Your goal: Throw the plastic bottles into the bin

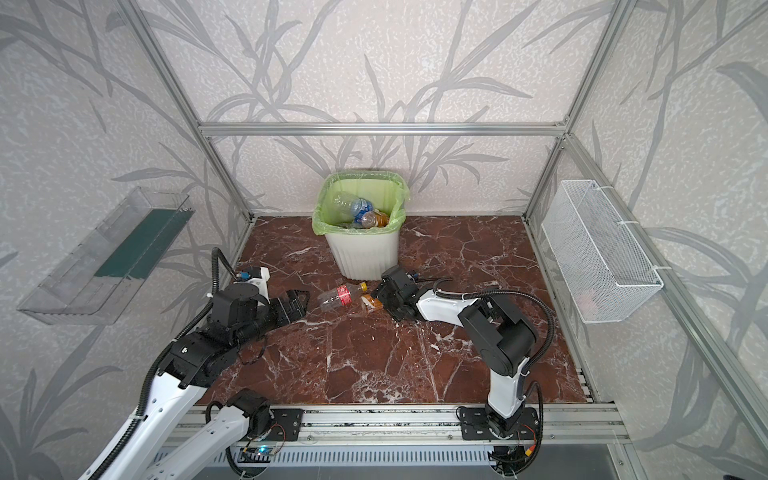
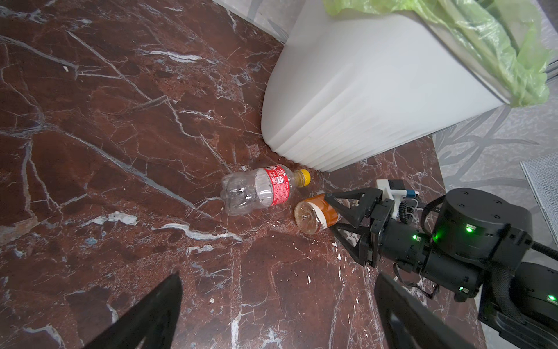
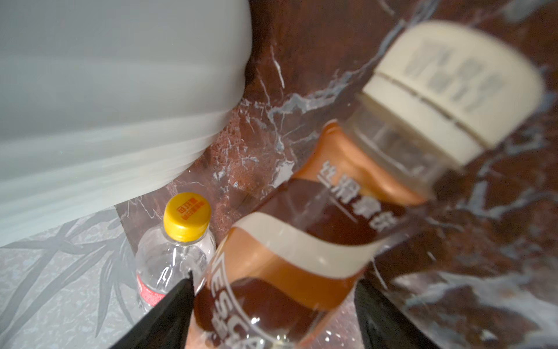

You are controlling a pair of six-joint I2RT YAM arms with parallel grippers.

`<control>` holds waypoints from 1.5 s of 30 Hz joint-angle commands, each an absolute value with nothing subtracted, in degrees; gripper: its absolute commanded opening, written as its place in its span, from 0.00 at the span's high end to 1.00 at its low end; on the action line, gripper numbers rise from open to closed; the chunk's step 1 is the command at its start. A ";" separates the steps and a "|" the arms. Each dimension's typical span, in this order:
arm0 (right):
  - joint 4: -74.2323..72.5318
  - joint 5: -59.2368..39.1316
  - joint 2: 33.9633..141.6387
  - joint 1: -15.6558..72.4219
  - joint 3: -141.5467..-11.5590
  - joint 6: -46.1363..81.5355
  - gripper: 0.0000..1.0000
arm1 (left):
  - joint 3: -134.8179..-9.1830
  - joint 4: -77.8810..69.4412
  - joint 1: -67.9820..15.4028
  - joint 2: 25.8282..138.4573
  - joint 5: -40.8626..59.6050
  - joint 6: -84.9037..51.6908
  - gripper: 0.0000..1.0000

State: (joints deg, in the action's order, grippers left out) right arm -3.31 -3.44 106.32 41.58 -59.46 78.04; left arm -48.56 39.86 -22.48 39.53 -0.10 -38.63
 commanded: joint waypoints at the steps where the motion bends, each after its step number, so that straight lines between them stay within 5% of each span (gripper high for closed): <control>1: -1.23 -2.21 107.36 41.62 -61.08 76.18 0.19 | -48.01 40.29 -22.22 39.02 -0.35 -39.03 0.01; 15: 4.76 -0.63 98.13 41.22 -51.16 61.75 0.46 | -47.88 38.89 -22.24 40.95 -0.18 -38.94 0.01; 23: 7.51 -3.16 82.44 41.92 -38.20 48.80 0.47 | -46.62 36.61 -22.24 42.84 0.48 -39.75 0.01; 31: 8.80 1.79 57.04 43.72 -25.67 37.21 0.62 | -45.19 33.33 -22.15 45.87 2.33 -41.47 0.01; 36: 10.43 8.08 41.67 43.86 -27.08 28.19 0.59 | -46.12 33.62 -22.07 46.89 1.98 -41.31 0.01; 39: 6.89 10.27 41.25 43.69 -35.36 21.47 0.56 | -47.56 33.97 -21.98 47.45 1.69 -41.22 0.01; 45: 12.76 1.89 75.31 39.11 -84.04 14.70 0.44 | -53.80 35.46 -21.88 49.83 0.95 -40.69 0.01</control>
State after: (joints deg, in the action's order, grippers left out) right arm 12.01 5.04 64.42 41.52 -69.69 19.40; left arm -49.84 35.46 -22.17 49.39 1.72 -40.75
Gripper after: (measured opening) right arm 0.554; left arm 0.987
